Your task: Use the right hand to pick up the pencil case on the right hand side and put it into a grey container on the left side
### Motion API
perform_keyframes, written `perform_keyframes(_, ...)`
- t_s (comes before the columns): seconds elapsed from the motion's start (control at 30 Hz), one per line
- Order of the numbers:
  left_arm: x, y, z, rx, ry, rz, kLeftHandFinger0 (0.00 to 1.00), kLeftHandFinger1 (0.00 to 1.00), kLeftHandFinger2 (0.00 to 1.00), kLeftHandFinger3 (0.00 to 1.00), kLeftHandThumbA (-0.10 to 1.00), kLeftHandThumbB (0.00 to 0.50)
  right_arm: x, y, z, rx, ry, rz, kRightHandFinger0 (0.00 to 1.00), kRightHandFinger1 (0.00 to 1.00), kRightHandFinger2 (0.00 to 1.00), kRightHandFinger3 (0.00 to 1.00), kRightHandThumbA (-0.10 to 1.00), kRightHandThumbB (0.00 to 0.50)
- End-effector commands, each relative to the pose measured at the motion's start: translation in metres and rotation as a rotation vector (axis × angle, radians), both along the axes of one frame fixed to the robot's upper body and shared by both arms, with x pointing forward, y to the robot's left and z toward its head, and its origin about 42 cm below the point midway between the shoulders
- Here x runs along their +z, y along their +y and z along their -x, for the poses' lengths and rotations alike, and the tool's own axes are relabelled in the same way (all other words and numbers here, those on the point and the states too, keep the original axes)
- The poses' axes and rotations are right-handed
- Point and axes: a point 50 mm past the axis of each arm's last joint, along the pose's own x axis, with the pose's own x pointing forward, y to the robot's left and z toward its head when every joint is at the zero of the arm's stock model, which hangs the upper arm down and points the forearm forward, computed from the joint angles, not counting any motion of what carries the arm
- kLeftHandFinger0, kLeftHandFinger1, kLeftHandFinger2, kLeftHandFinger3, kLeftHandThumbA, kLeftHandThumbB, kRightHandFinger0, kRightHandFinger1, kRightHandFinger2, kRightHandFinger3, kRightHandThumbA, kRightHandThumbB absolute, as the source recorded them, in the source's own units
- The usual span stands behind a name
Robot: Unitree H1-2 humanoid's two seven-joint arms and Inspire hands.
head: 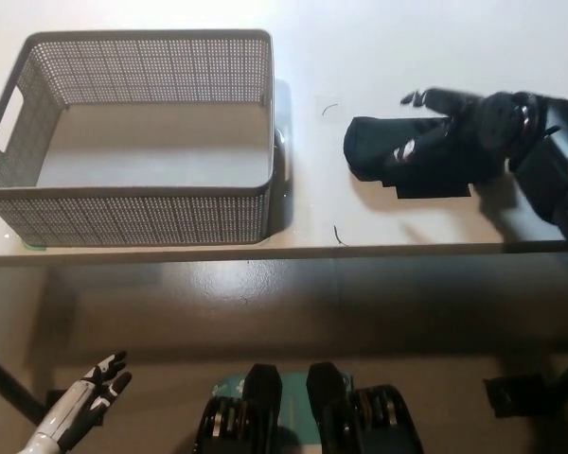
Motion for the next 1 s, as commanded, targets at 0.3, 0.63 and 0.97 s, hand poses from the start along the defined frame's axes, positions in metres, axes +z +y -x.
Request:
perform_keyframes(0.3, 0.028, 0.01, -0.02, -0.066, -0.089, -0.027, 1.0, 1.0, 1.0, 1.0, 1.0, 0.393, -0.012, 0.017, 0.002, 0.053, -0.066, 0.02, 1.0, 1.0, 1.0, 1.0, 1.0, 0.5)
perform_keyframes(0.63, 0.032, 0.007, -0.027, -0.099, -0.125, -0.022, 1.0, 1.0, 1.0, 1.0, 1.0, 0.393, -0.046, 0.007, 0.012, -0.011, 0.002, -0.027, 1.0, 1.0, 1.0, 1.0, 0.86, 0.5)
perform_keyframes(0.97, 0.043, 0.007, -0.04, -0.115, -0.16, -0.022, 1.0, 1.0, 1.0, 1.0, 1.0, 0.416, -0.064, -0.015, 0.016, -0.108, -0.033, 0.046, 1.0, 1.0, 1.0, 1.0, 0.42, 0.459)
